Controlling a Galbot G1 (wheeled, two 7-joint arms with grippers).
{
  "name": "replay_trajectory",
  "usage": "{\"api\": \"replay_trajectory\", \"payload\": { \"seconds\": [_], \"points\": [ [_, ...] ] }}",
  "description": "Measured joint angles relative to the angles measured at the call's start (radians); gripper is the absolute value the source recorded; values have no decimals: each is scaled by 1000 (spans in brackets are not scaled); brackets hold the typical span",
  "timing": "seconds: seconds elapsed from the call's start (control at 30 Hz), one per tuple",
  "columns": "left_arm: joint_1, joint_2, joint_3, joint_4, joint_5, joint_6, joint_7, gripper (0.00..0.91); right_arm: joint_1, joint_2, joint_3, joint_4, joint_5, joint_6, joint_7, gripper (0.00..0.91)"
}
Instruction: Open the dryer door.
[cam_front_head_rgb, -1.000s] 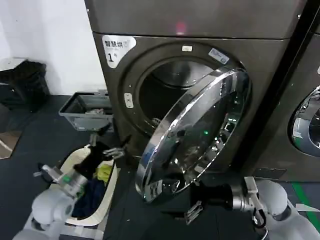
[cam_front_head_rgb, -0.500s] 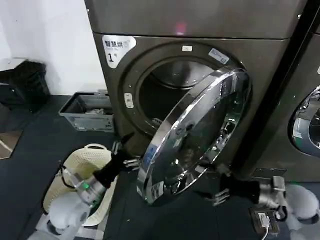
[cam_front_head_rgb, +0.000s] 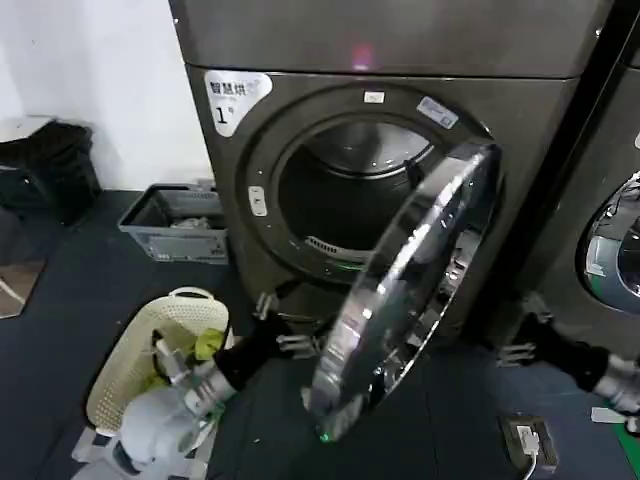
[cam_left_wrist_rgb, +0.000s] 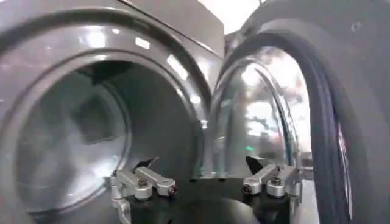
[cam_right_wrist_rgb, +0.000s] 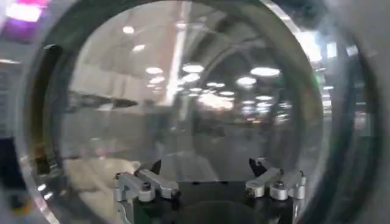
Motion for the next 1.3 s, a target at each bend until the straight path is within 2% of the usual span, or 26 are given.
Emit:
{"api": "replay_trajectory", "payload": {
  "seconds": [0.13, 0.33, 0.7, 0.8, 1.0, 1.3],
  "points": [
    [-18, 19, 44, 1, 1, -2, 4, 907, -11, 24, 65, 23, 33, -14, 74, 907],
    [-56, 41, 135, 18, 2, -12, 5, 907, -44, 41, 164, 55, 101, -22, 308, 907],
    [-189, 15, 349, 94, -2, -43, 6, 907, -105, 27, 344, 65, 69, -14, 615, 907],
    [-230, 2, 399, 120, -2, -43, 5, 907, -120, 29, 388, 73, 65, -29, 683, 907],
    [-322, -25, 494, 184, 4, -41, 2, 907, -147, 21, 492, 52, 37, -95, 772, 907],
    [-441, -69, 620, 252, -2, -43, -4, 907, -197, 1, 670, -3, -52, -128, 807, 907]
  ]
}}
